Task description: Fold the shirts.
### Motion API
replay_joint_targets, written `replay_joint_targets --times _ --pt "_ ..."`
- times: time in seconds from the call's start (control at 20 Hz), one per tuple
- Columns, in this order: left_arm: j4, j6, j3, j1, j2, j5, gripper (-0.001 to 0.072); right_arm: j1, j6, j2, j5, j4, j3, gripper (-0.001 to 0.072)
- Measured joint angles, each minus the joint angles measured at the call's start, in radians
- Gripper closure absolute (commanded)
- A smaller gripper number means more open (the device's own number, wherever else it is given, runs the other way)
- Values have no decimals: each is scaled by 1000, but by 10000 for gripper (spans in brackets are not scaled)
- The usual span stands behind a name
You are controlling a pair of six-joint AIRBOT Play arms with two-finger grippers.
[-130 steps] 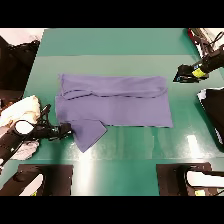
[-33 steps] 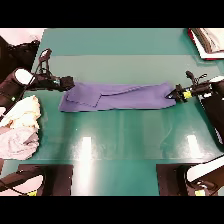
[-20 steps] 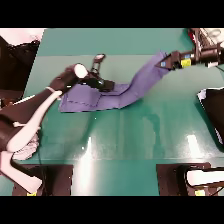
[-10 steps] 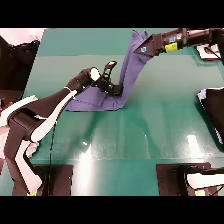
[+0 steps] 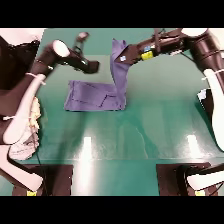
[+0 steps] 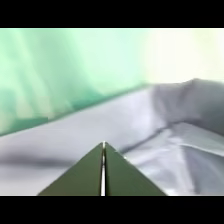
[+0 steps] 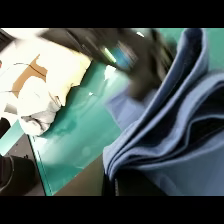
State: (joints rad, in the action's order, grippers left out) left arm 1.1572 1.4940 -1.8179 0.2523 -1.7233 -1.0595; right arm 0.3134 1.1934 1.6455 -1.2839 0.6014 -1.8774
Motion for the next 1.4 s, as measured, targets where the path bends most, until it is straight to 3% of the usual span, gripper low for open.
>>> replay_joint_targets --times 0.35,0.4,0.45,0.5,0.6,0.65,0.75,1.1,1.4 --pt "166 -1 -11 -169 226 -124 680 177 -58 128 208 -1 0 686" --pt "180 -1 -11 -182 243 -140 679 204 -63 152 246 0 0 508" --pt "189 -2 -11 -188 255 -156 680 235 -80 177 291 -2 0 196" --pt "196 -2 -11 -194 264 -172 680 262 -91 200 324 -5 -4 19" --pt "209 -2 -11 -202 275 -196 680 303 -108 242 357 -3 -26 17" --pt "214 -2 -11 -205 278 -208 680 311 -113 255 354 1 -43 81" --pt "220 -4 -11 -208 283 -227 680 303 -111 259 294 31 -67 86" --pt "225 -10 -11 -210 287 -254 680 89 37 223 -10 269 -53 87" --pt "224 -10 2 -211 281 -260 679 -74 169 171 -24 298 182 85"
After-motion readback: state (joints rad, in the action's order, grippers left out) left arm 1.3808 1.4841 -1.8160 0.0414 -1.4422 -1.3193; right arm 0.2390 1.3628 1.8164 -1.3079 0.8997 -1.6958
